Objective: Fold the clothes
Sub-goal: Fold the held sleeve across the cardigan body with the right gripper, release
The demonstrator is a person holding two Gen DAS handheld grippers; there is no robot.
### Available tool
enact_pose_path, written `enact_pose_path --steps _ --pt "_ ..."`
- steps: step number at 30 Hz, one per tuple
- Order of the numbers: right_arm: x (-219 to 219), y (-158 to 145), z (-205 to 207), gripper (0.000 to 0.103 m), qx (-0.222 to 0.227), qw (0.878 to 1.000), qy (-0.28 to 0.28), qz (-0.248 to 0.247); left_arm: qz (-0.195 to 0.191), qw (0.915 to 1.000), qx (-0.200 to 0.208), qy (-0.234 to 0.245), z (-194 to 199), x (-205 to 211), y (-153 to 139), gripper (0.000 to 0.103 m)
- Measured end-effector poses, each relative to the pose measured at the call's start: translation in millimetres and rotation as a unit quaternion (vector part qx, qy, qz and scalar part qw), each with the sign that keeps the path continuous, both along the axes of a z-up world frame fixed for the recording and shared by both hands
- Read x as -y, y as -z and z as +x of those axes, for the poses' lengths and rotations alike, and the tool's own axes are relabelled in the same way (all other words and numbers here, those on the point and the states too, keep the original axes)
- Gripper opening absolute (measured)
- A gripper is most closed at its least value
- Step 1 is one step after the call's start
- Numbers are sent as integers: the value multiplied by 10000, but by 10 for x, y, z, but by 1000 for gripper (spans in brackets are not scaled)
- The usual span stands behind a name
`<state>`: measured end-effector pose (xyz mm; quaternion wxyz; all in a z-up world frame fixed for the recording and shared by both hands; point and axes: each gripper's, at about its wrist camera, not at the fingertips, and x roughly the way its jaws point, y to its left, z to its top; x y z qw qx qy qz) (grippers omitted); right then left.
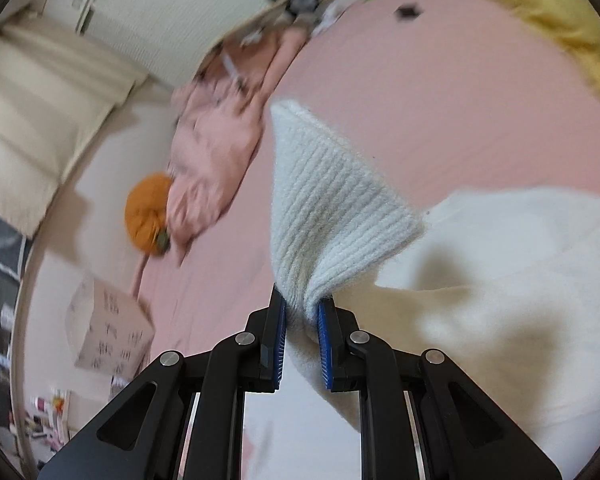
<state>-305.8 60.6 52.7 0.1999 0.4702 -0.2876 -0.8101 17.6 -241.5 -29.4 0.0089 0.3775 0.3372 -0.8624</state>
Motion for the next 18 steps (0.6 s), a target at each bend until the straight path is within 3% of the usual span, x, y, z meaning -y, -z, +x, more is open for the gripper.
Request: enact_pose_path --steps 5,12,14,15,16,18 --pt "868 572 -57 15 473 9962 -487 541 559 9981 83 -231 -102 175 172 103" --pt "1226 1221 85 16 944 9850 -701 1262 988 9947 71 -281 -189 320 338 103" --pt "1342 1211 89 22 866 9815 -924 1433 1048 9941 85 -270 -190 331 339 103" --pt "1426 1182 87 30 813 9791 -1066 1529 1076 9938 65 -277 -154 340 322 103" --pt "1523 1139 87 45 761 9770 -1258 1546 1101 9935 46 -283 -158 344 321 103" --pt "1769 1019 123 47 575 9702 -1755 1571 1124 9933 56 -271 -162 354 327 103"
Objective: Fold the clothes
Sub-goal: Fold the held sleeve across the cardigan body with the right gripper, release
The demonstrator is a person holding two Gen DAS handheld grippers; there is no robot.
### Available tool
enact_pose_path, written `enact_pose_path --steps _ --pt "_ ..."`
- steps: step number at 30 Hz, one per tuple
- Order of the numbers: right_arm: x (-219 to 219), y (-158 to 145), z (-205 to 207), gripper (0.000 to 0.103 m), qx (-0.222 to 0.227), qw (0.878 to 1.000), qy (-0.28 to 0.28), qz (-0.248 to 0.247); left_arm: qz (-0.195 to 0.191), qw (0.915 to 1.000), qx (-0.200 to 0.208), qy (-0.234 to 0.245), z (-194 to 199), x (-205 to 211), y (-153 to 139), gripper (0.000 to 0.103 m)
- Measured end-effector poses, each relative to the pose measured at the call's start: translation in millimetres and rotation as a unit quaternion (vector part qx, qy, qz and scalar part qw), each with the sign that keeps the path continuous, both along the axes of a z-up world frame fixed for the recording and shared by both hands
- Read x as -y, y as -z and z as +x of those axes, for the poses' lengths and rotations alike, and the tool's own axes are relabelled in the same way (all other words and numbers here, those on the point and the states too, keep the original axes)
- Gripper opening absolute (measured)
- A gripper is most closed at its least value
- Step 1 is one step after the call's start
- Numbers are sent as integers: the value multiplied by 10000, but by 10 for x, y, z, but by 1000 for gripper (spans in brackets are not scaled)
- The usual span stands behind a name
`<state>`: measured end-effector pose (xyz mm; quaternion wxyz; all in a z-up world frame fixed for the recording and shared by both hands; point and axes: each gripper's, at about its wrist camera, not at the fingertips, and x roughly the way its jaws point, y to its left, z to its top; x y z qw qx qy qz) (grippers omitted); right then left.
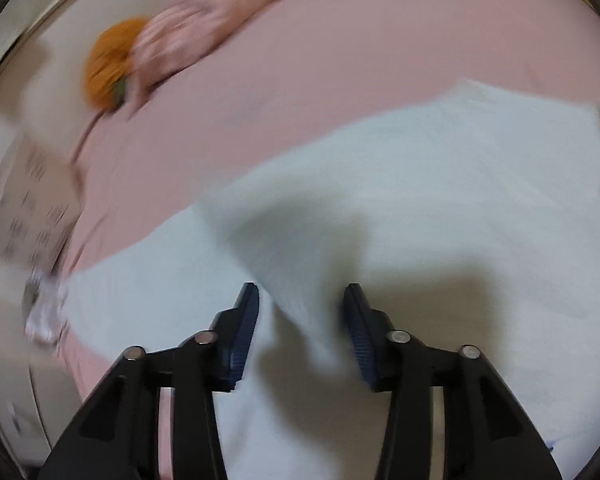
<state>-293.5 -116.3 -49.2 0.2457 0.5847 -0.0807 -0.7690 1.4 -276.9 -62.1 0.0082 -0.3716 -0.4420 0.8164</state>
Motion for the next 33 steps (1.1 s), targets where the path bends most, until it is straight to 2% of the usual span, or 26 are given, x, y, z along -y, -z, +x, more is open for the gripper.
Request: enact_pose_path --steps 3,5,7,9,11,13,15,17,19,20,21,23,24,26,29,32,33 --pt "259 -72 90 47 -78 9982 -568 -165 26 10000 55 19 -12 17 24 103" --pt "246 -108 154 47 -90 9976 -567 -386 22 10000 52 -26 -5 36 21 103" --pt "16 -259 176 47 -298 9966 -145 -755 22 10000 54 -64 0 52 21 103" --pt "-427 -437 243 47 -741 9926 438 -852 34 9999 77 -75 -5 54 34 103" --pt "-796 -473 273 47 -974 9895 1020 -314 11 9999 120 -41 -25 35 48 103" --pt "-1264 -378 296 47 -1060 9754 1846 570 -68 9998 164 35 -53 -7 52 103" --pt "-1594 -117 288 47 -772 9627 2333 1131 -200 9995 207 122 -84 -48 44 103" --pt "-1580 198 226 48 -520 9657 1901 1692 -330 9989 276 180 -109 -82 43 103" --pt "-1443 248 263 51 -975 9635 1248 2161 -407 9984 360 161 -119 -95 56 103" --pt "-1399 211 283 50 -1157 9607 1044 2296 -429 9982 394 141 -123 -99 66 103" --pt "-1443 118 311 50 -1265 9621 1028 2184 -445 9981 417 116 -123 -104 74 103" --pt "-1639 -57 417 50 -1599 9566 1304 2059 -528 9975 468 100 -123 -124 77 103" --pt "-1762 -137 476 50 -1794 9448 1569 2250 -598 9969 495 126 -129 -144 76 103" --pt "-2079 -189 554 50 -1870 9306 1980 2447 -744 9955 551 193 -144 -189 75 103" --pt "-2681 -137 680 50 -1679 9127 2853 2394 -880 9936 615 342 -164 -254 85 103" --pt "-3025 225 642 55 -1147 9284 2666 2321 -883 9928 698 399 -183 -279 123 103" --pt "-3004 209 645 55 -1258 9282 2522 2428 -942 9922 705 409 -185 -292 116 103"
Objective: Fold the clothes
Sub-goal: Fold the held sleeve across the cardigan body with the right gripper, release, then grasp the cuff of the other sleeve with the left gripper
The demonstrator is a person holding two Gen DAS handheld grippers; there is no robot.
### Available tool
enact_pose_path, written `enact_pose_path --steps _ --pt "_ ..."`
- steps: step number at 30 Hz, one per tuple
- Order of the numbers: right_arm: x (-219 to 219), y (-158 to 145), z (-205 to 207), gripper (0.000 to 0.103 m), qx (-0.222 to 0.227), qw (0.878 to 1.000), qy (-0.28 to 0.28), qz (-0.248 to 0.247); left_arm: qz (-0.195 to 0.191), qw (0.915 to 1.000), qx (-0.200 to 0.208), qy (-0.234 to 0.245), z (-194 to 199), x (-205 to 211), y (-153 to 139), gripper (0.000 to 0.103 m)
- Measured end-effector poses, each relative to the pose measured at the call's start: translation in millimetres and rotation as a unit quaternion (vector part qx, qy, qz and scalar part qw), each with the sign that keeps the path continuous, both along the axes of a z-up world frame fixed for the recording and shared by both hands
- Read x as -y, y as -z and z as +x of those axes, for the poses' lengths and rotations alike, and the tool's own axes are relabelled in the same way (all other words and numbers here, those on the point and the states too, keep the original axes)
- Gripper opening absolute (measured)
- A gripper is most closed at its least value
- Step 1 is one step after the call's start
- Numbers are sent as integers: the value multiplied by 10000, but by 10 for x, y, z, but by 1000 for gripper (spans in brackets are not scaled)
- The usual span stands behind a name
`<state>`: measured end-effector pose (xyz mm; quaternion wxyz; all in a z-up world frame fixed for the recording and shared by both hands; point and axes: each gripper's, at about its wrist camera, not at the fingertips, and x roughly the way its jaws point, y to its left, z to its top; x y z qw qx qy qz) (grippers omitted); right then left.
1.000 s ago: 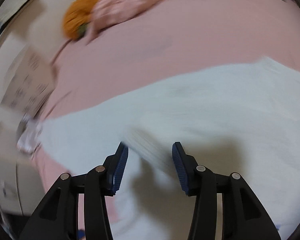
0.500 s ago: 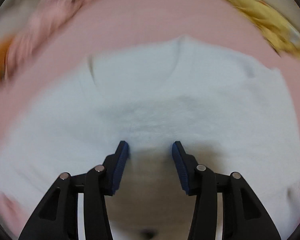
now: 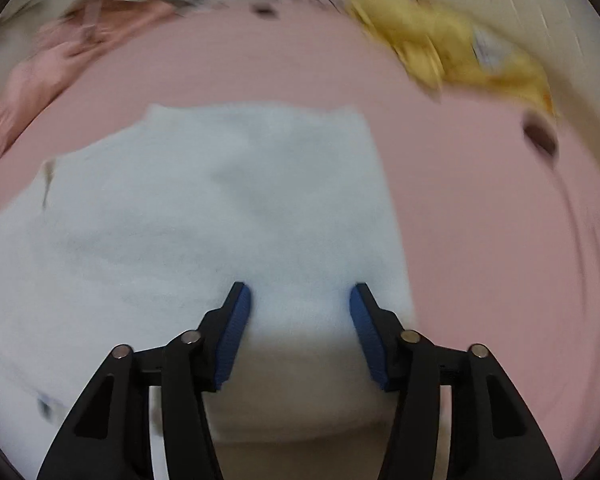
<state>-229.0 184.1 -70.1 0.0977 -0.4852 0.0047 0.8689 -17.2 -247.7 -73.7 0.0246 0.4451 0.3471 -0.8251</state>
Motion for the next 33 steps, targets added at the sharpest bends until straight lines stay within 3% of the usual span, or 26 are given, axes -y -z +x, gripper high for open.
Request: enact_pose_path --steps 2,5,8,12,15,17,20,23,26,29,33 --pt "38 -40 18 55 -88 9993 -275 245 -161 9998 -59 63 11 -48 -54 103" --pt "29 -186 246 55 -297 9986 -422 -82 -501 9982 -149 290 12 -186 -140 103" --pt "128 -184 446 55 -335 9966 -749 -103 -842 9936 -117 742 -26 -401 -159 103" --pt "96 68 356 56 -102 9969 -776 -80 -1165 9852 103 1254 -95 -640 -87 103" --pt "135 -2 289 57 190 9975 -656 -205 -1223 9849 204 1212 -109 -645 -62 103" --pt "187 -241 334 56 285 9979 -529 -236 -1208 9860 199 1128 -90 -621 -93 103" --pt "237 -915 668 60 -203 9989 -354 -227 -1246 9867 151 1030 -24 -609 -174 103" --pt "370 -1327 1059 70 -134 9991 -391 -113 -1132 9883 150 1010 69 -629 -263 103" --pt "498 -1603 1572 73 -271 9982 -500 -199 -1084 9884 211 1042 174 -686 -340 103" --pt "600 -1717 2057 74 -299 9978 -478 -341 -924 9889 283 1130 339 -786 -394 103" --pt "763 -1547 2606 74 -125 9981 -545 -273 -1054 9848 271 1351 552 -998 -469 103"
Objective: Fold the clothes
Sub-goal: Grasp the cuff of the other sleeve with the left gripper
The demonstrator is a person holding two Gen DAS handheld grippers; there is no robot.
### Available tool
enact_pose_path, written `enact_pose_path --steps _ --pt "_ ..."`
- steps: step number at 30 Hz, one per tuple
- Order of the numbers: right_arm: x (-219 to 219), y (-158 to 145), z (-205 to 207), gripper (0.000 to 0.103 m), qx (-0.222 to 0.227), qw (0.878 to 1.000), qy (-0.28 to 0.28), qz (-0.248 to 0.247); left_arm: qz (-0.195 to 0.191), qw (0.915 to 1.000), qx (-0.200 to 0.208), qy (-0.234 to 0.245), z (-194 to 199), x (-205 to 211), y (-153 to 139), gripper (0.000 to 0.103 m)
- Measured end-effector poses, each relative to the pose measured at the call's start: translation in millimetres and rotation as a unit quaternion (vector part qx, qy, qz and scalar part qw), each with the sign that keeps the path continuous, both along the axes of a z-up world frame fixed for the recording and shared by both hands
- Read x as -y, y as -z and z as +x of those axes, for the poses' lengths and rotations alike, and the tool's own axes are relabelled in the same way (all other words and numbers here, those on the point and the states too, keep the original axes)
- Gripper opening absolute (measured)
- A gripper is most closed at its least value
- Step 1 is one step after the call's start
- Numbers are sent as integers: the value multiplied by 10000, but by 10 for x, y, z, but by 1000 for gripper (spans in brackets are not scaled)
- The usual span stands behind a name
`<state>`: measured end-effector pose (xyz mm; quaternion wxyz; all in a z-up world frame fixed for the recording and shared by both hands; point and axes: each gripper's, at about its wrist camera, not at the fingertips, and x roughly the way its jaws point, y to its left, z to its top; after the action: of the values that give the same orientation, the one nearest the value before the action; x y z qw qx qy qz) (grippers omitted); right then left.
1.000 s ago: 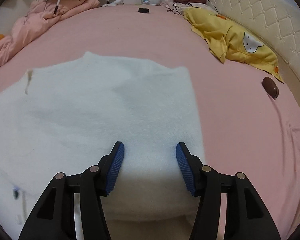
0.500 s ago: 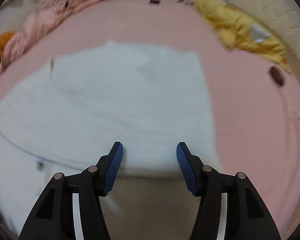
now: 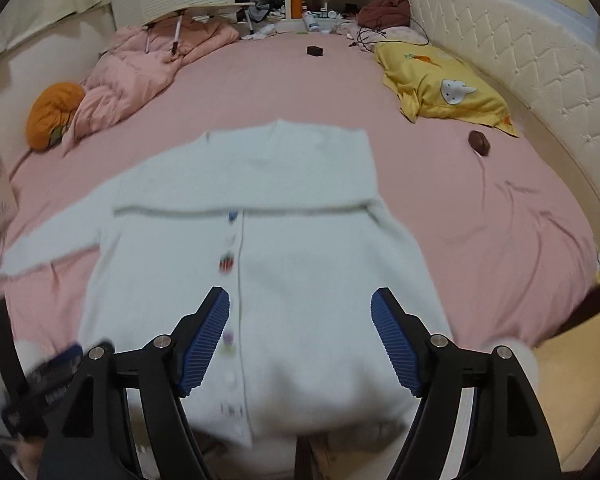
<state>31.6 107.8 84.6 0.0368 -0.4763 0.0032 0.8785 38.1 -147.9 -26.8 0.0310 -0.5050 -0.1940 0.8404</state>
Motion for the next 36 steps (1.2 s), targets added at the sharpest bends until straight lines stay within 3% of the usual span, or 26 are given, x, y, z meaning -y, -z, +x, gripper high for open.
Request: enact_pose_path --steps 5,13,16,21,23,30,32,36 --pt "155 167 279 74 298 9993 -221 -16 -147 9994 -187 238 105 -128 -88 103" --pt "120 -17 333 74 -81 9998 -159 -94 3 9999 -164 40 92 -43 -84 103" --pt "126 34 320 74 18 9997 -201 -167 318 9993 -198 -38 92 33 -86 103" --pt "154 126 287 74 185 9991 -302 -241 1203 9918 -86 -416 3 448 -88 103" --pt "171 152 271 74 228 9989 -348 -206 1458 9862 -186 -762 -24 751 -152 103" --pt "253 318 131 74 573 9974 -428 -124 1390 9586 -661 -2396 -7 2432 -409 103" --pt "305 355 104 74 650 9967 -481 -36 1458 9461 -742 -2795 64 2876 -386 103" --pt "417 421 44 74 801 9950 -575 157 2207 9091 -839 -3433 198 3701 -103 103"
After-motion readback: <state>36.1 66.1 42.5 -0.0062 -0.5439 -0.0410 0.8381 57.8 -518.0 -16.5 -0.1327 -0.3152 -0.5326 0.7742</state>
